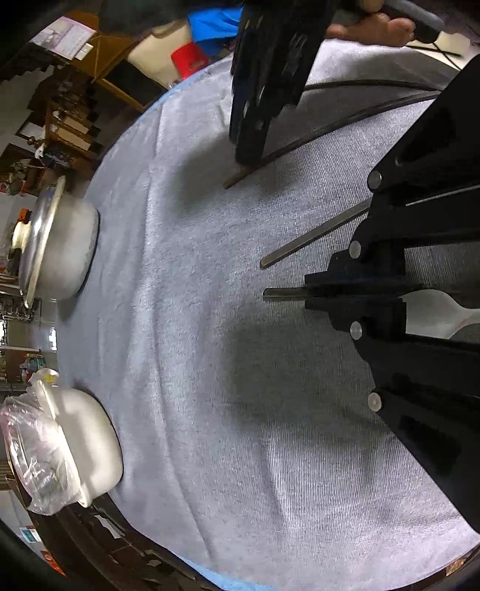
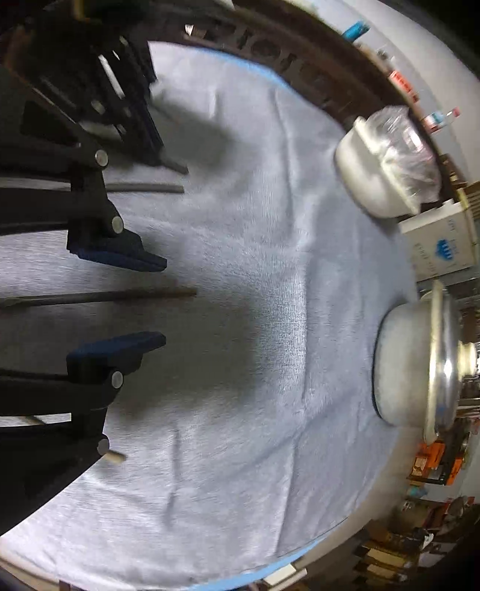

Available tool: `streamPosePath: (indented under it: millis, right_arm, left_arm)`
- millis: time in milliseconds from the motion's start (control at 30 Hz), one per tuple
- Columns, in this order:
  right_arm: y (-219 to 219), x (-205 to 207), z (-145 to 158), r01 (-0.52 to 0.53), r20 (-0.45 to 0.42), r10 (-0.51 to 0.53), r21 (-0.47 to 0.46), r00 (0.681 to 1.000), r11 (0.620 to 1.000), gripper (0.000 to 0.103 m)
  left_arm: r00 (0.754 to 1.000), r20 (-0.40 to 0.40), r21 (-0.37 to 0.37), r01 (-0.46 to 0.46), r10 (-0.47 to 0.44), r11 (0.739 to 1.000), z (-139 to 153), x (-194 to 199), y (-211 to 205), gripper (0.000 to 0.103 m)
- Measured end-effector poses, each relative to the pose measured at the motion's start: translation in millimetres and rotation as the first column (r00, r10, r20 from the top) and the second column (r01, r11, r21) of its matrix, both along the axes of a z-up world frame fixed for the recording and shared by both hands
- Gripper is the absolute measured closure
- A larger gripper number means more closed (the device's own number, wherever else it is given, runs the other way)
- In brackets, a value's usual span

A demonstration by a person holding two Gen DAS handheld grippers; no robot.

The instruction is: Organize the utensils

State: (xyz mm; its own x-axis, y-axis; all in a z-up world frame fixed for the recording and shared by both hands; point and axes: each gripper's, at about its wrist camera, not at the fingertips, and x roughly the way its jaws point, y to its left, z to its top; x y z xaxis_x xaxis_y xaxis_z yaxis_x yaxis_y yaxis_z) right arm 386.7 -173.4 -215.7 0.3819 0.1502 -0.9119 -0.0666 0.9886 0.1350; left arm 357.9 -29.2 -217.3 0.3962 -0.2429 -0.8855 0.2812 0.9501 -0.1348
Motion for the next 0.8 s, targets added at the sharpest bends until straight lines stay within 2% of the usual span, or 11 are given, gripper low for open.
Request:
streamPosePath:
  millis: [67,200,300,400,600,800]
  right_arm:
    - [6,10,-8,0.002,-0.051,-0.004,-0.038,0.999,0.999,0.068]
    - [18,15,-9,-0.017,-0.078,0.007,-0.128,0.997,0.992,0.072]
    - [25,14,-8,-0.051,-0.083,0.039,-0.148,0.996,0.988,0.097]
    - [24,11,-7,-0.040,-0.070,0.031,-0.138,0.997,0.990,0.097]
    - [0,-23,25,0.015,0.059,-0.012,-0.049,0.998,0.999,0.097]
    - [-27,-83,84,0.065,0.251,-0.069,0.024,0.966,0.998,0.097]
  left_arm:
    - [1.000,0.006,-0.013,0.001,-0.001,1.000,2,0,4,0.098]
    - [1.000,0.008,-0.023,0.011,-0.011,1.000,7,1,8,0.098]
    - [1.000,0.014,-0.033,0.002,-0.001,0.999,12,1,10,0.098]
    - [0.999,0.035,-0.055,-0.003,0.005,0.998,23,-5,13,0.098]
    - [0.991,0.128,-0.119,-0.008,0.024,0.993,66,-25,27,0.098]
    - [0.967,0.239,-0.169,-0.043,0.083,0.985,114,-59,53,0.098]
